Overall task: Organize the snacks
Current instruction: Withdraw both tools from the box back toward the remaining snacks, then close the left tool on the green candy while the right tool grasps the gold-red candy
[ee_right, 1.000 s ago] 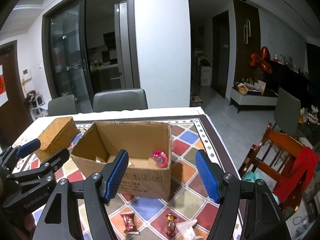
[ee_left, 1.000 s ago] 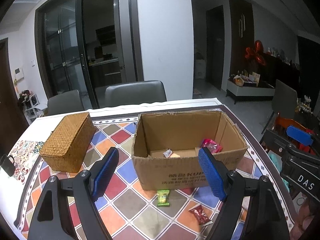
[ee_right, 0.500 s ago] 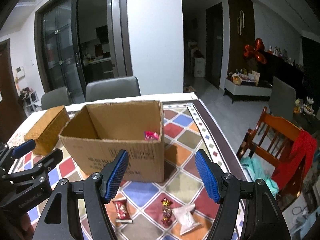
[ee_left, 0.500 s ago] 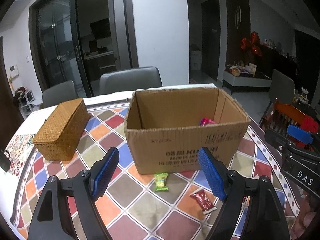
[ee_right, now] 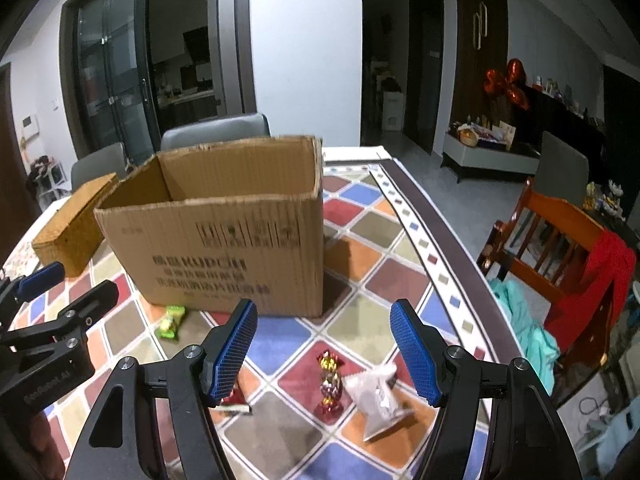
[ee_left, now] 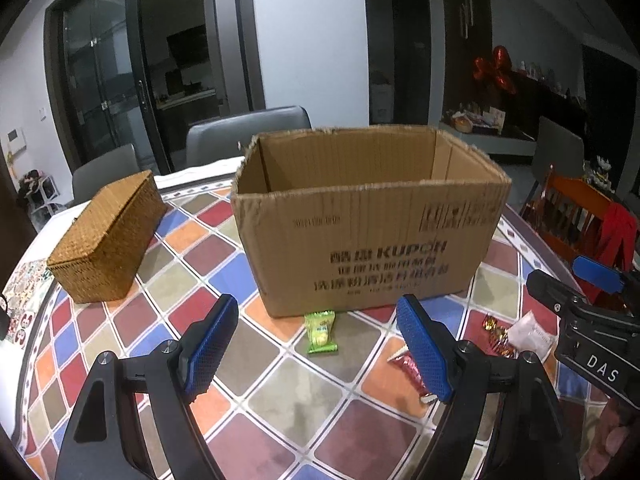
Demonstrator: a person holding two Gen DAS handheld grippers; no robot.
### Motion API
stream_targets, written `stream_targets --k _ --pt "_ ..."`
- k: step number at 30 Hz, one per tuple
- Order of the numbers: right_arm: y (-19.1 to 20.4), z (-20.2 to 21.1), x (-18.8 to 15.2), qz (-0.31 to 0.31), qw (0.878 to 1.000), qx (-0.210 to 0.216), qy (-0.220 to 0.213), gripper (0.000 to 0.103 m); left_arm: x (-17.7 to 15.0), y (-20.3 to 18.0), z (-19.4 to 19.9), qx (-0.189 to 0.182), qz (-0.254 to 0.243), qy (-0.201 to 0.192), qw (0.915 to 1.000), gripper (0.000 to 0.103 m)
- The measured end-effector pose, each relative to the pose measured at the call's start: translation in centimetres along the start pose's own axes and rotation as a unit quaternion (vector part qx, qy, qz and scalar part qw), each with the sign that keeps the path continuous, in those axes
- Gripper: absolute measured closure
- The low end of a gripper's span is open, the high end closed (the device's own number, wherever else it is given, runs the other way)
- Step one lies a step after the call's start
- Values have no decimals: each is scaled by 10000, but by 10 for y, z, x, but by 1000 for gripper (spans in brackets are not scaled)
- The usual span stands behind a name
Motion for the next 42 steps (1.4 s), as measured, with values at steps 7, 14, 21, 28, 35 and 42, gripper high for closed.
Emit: stream_targets --k 7,14,21,28,35,42 --pt "5 -8 -22 -32 9999 -42 160 33 -12 1 -12 -72 -12 76 9999 22" --pt "8 -12 -36 -85 9997 -100 217 33 -25 2 -24 -144 -39 165 9998 24" --pt "14 -16 -44 -94 9996 -168 228 33 -29 7 -35 -132 -38 105 9999 29" --pt "18 -29 -54 -69 9992 -221 324 33 -34 14 -52 -142 134 224 9996 38" --pt "20 -44 -64 -92 9987 -205 453 39 -42 15 -70 -96 63 348 9993 38" --pt "26 -53 -71 -47 9982 -199 564 51 -43 20 -85 -51 60 406 9991 43"
Point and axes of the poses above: each gripper's, at about its wrist camera, not at the fingertips, and z roughly against the way its jaws point, y to its left, x to its top, the point moved 10 cm from there along -z, roughly the way its jaws point, and after that the axes turned 11 degrees about z, right-handed, at the moved point
